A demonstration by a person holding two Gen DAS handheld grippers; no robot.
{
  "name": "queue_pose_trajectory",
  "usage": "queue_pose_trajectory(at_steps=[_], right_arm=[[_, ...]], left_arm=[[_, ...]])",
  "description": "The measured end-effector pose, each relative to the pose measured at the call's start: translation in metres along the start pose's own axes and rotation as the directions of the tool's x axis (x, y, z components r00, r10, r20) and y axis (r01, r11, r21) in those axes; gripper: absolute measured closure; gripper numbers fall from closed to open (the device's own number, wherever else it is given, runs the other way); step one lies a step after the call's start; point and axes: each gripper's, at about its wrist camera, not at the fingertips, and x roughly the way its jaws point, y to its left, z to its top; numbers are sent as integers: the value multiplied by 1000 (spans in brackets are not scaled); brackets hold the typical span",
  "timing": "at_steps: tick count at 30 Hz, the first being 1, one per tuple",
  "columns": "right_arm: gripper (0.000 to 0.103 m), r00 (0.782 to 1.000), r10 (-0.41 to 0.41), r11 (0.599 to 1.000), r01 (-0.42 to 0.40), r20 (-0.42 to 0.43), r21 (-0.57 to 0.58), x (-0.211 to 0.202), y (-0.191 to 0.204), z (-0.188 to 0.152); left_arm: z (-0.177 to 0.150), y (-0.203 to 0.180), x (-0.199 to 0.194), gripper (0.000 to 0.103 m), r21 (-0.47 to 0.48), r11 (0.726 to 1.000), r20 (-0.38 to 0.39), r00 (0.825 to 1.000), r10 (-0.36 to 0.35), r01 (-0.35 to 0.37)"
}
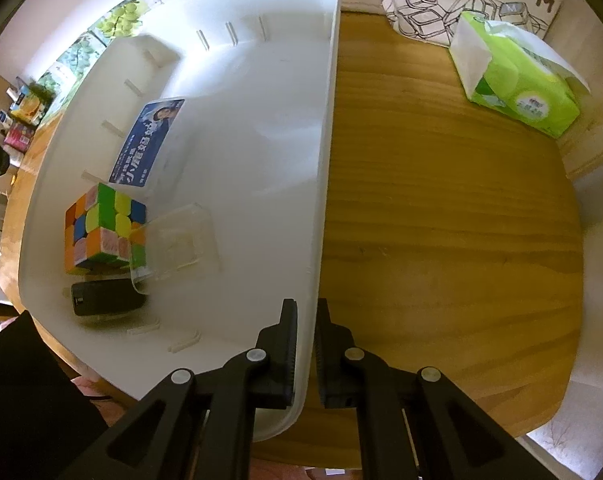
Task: Organize rigid objects
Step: 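Open the left gripper to drop the cube into the tray, then move the left gripper back toward the pink hair roller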
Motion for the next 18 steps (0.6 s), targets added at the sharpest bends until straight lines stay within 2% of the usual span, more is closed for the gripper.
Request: queue_pose_trajectory(at_steps=[12, 18], right_arm=[[95, 1000, -30, 993, 30, -3, 113, 0, -4, 0], [95, 999, -35, 982, 34, 0, 185, -2, -4, -4]], left_arm=[[-3, 47, -4, 32, 13, 999, -5, 999, 49, -49], [-5, 81, -1, 27, 6, 998, -36, 997, 65, -64]])
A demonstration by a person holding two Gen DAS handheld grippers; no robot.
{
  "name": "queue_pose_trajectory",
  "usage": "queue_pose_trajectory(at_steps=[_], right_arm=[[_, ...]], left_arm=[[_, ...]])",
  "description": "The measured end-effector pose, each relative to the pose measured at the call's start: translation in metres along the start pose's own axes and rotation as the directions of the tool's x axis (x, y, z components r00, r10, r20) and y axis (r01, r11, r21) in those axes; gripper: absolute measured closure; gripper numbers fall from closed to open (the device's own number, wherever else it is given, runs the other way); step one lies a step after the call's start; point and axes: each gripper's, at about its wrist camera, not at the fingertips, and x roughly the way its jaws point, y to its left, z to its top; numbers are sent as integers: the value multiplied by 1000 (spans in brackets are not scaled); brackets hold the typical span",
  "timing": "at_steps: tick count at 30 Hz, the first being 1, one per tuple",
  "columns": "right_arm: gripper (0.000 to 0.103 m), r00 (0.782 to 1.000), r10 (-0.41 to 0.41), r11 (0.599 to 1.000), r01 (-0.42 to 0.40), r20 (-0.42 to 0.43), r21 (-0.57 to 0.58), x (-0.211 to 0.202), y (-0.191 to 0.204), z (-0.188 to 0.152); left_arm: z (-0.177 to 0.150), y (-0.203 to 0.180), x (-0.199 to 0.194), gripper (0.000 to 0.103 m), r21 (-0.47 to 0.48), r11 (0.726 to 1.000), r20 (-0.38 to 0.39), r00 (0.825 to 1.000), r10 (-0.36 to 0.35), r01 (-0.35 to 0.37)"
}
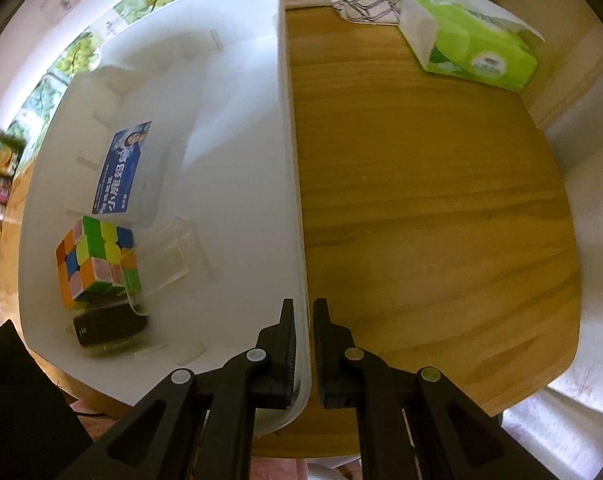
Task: Organize rigid objects
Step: 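Move the left gripper back toward the pink hair roller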
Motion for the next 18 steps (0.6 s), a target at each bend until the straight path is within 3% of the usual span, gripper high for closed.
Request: queue_pose_trajectory(at_steps=[9, 18], right_arm=[[95, 1000, -22, 996, 22, 0, 90, -6, -2, -10], [95, 996, -92, 987, 93, -17, 132, -10, 8, -8]], left_arm=[[-3, 50, 18, 18, -15, 1000, -67, 998, -9, 8], [0, 85, 52, 18, -30, 999, -146, 989, -18, 14]])
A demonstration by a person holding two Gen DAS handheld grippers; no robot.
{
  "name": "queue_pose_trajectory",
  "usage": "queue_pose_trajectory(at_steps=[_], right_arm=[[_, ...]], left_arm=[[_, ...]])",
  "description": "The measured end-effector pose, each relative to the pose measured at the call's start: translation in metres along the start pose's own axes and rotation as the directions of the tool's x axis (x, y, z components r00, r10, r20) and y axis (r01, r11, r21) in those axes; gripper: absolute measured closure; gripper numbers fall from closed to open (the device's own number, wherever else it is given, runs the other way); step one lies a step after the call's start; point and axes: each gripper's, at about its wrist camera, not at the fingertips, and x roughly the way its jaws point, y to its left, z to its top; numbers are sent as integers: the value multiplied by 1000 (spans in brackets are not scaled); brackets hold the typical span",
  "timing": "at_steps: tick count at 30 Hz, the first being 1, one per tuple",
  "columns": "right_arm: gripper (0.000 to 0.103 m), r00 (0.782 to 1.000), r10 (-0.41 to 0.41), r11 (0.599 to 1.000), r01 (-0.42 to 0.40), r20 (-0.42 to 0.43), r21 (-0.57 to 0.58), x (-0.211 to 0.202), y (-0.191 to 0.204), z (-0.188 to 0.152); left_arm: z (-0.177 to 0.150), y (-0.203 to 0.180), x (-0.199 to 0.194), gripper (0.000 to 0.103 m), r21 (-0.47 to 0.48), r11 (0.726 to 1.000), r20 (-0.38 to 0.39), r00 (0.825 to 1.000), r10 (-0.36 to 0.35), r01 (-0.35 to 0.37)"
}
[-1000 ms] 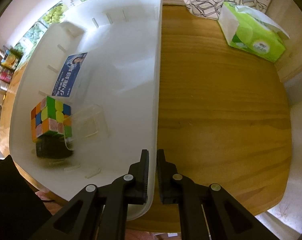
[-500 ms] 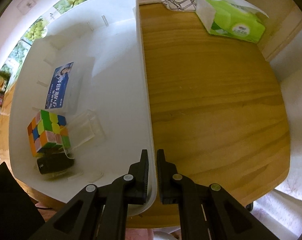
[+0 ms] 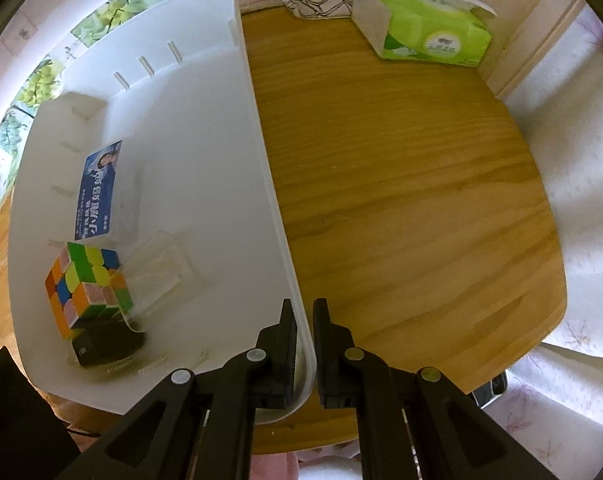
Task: Organize rigid objects
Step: 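Move the left gripper back toward the pink hair roller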
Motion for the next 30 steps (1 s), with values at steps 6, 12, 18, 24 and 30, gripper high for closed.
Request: queue_pose_trajectory(at_steps=[6, 12, 18, 24, 30], right_arm=[[95, 1000, -29, 999, 29, -9, 23, 0, 8, 3], [94, 999, -47, 998, 48, -22, 46, -3, 9, 8], [94, 998, -57, 996, 59, -27, 60, -2, 10, 8], [94, 997, -64, 995, 67, -36, 70, -1, 9, 12], [94, 997, -62, 995, 65, -41, 80, 0, 7, 14]], left_arm=[[7, 10, 22, 18, 12, 1000, -40, 999, -14, 14], [14, 8, 38, 18, 30, 1000, -62, 998, -8, 9], [25, 10, 51, 18, 30, 1000, -78, 997, -2, 4], [34, 9, 61, 19, 33, 999, -92, 996, -7, 11], [48, -1, 68, 24, 35, 999, -99, 995, -10, 13]])
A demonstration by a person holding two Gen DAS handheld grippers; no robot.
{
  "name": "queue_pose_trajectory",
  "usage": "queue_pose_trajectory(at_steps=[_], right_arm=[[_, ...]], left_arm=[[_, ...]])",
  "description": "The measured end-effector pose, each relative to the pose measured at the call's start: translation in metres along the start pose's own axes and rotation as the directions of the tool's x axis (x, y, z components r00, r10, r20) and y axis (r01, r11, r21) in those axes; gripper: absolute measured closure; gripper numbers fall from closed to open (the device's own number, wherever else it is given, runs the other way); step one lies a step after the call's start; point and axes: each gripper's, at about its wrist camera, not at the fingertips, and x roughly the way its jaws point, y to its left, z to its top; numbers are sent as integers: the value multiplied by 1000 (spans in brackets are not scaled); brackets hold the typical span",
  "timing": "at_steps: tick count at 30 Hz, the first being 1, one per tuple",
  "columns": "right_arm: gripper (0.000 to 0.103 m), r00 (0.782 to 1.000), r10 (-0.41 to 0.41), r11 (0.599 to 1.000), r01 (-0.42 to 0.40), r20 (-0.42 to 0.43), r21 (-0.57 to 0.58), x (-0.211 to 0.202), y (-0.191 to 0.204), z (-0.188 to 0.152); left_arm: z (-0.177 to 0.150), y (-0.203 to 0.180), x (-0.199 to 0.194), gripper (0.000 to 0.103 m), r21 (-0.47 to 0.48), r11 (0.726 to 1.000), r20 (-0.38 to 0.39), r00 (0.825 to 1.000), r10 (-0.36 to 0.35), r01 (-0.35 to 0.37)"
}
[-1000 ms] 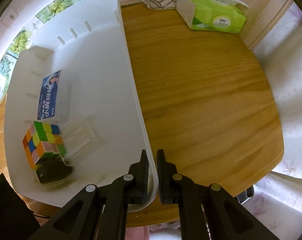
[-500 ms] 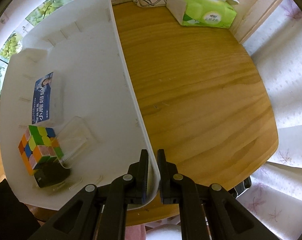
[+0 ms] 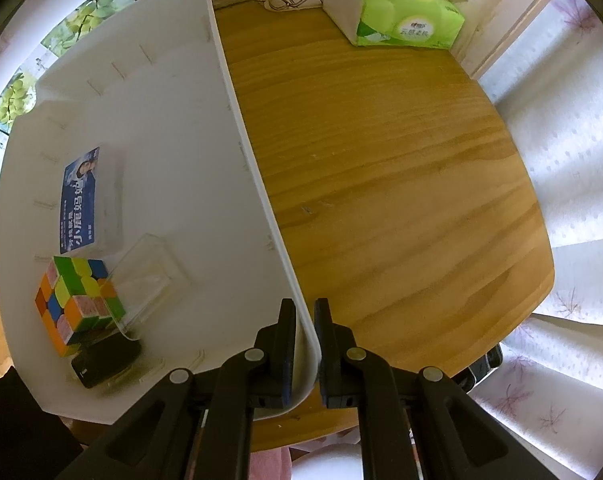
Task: Organize rigid objects
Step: 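Move the left gripper back toward the pink hair roller, then close the left gripper on the pink hair roller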
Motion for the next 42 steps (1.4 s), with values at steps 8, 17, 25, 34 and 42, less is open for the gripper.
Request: queue_pose_trajectory(at_steps=[8, 17, 25, 34, 42], right_arm=[[94, 1000, -6, 1000, 6, -8, 2, 0, 0, 1], [94, 1000, -2, 1000, 2, -3, 3, -1, 0, -2], [93, 1000, 6, 1000, -6, 0, 1, -1, -1, -3], [93, 1000, 18, 1000, -18, -2, -17, -1, -2, -3], [93, 999, 45, 998, -44, 4, -47, -2, -3, -3]], left_arm=[[12, -2, 3, 40, -3, 1000, 2, 1000, 13, -13], [15, -3, 3, 45, -16, 1000, 1, 1000, 19, -19], [4, 2, -2, 47, -26, 999, 11, 1000, 24, -24], [-11, 3, -27, 47, -56, 998, 50, 998, 40, -38], [-29, -5, -62, 47, -68, 997, 107, 993, 54, -47]])
